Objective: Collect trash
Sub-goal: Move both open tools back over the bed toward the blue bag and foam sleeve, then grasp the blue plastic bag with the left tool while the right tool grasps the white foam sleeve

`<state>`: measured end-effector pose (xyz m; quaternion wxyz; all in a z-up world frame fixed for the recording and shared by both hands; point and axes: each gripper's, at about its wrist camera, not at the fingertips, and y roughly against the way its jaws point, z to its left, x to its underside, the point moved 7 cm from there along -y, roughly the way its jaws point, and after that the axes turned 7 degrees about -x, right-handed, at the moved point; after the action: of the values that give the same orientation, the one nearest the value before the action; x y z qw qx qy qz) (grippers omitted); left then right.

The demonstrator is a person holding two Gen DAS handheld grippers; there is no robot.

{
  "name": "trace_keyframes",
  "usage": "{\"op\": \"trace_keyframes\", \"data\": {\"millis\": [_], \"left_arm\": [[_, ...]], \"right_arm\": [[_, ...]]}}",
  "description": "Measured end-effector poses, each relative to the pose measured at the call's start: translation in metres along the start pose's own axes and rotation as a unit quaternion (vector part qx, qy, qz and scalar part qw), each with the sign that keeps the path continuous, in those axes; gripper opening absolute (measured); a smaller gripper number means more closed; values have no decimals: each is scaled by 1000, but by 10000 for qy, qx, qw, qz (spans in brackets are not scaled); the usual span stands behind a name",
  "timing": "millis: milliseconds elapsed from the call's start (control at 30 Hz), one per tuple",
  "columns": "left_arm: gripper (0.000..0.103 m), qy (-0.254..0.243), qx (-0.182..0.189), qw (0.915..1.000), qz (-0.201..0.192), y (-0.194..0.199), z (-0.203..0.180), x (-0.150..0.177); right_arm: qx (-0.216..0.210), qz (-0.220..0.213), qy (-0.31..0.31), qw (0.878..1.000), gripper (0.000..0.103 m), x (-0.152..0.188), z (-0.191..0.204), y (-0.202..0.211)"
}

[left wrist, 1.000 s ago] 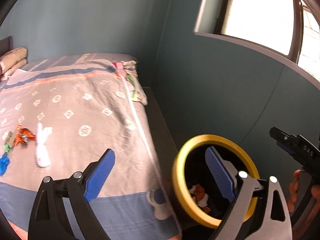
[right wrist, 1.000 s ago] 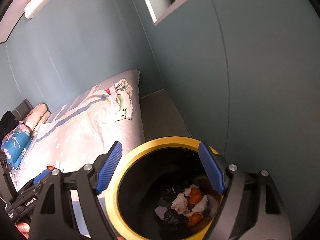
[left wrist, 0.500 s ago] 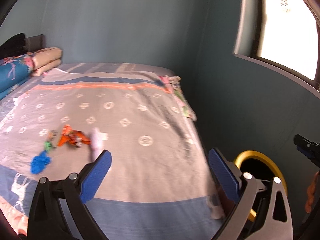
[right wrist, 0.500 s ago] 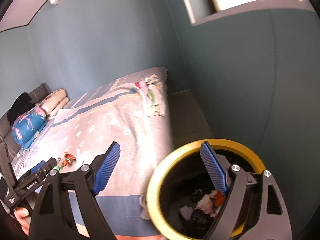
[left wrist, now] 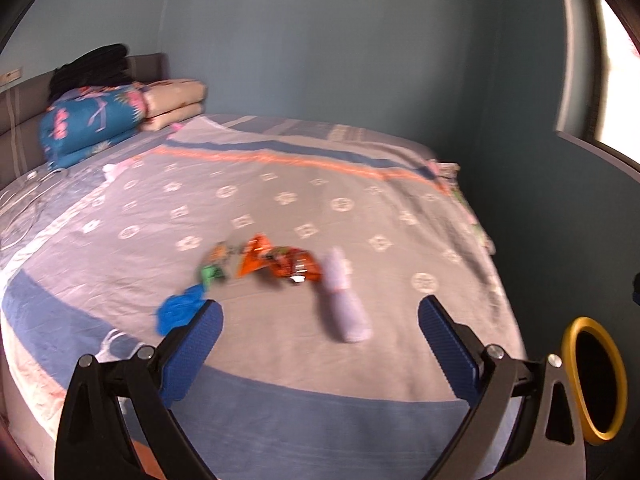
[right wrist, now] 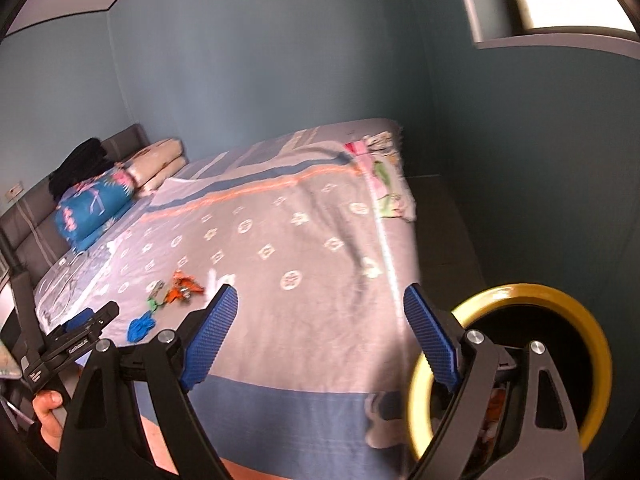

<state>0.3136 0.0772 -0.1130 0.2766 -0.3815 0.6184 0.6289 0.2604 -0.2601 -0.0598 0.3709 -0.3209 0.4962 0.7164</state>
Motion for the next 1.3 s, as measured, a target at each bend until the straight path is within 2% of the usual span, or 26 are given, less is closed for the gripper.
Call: {"op": "trace_keyframes", "data": {"millis": [267, 467, 700, 867, 967, 1100, 1300], "left_arm": [[95, 327, -300, 9989, 144, -33, 49, 10], [95, 595, -525, 9962, 359, -73, 82, 17], [95, 1254, -757, 9866, 716, -120, 129, 36], [95, 1649, -630, 9791, 1012, -142, 150, 50], [95, 1579, -582, 9809, 970, -149, 153, 48], [95, 1216, -669, 9861, 917, -159, 147, 44], [94, 1048, -702, 9864, 1053, -180, 144, 45]], "right_arm": [[-277, 293, 242, 9989, 82, 8, 47, -54], [-439, 577, 523, 9960, 82, 20, 83, -103], [-602, 1019, 501, 9917, 82, 37, 108, -167], [-587, 1278, 594, 9883, 82, 52, 125, -216], [-544, 1382, 640, 9868, 82, 58, 132, -238], [-400, 1529, 804, 9842, 82, 69, 139, -277], [-338, 1716, 877, 9807, 82, 76, 147, -321]]}}
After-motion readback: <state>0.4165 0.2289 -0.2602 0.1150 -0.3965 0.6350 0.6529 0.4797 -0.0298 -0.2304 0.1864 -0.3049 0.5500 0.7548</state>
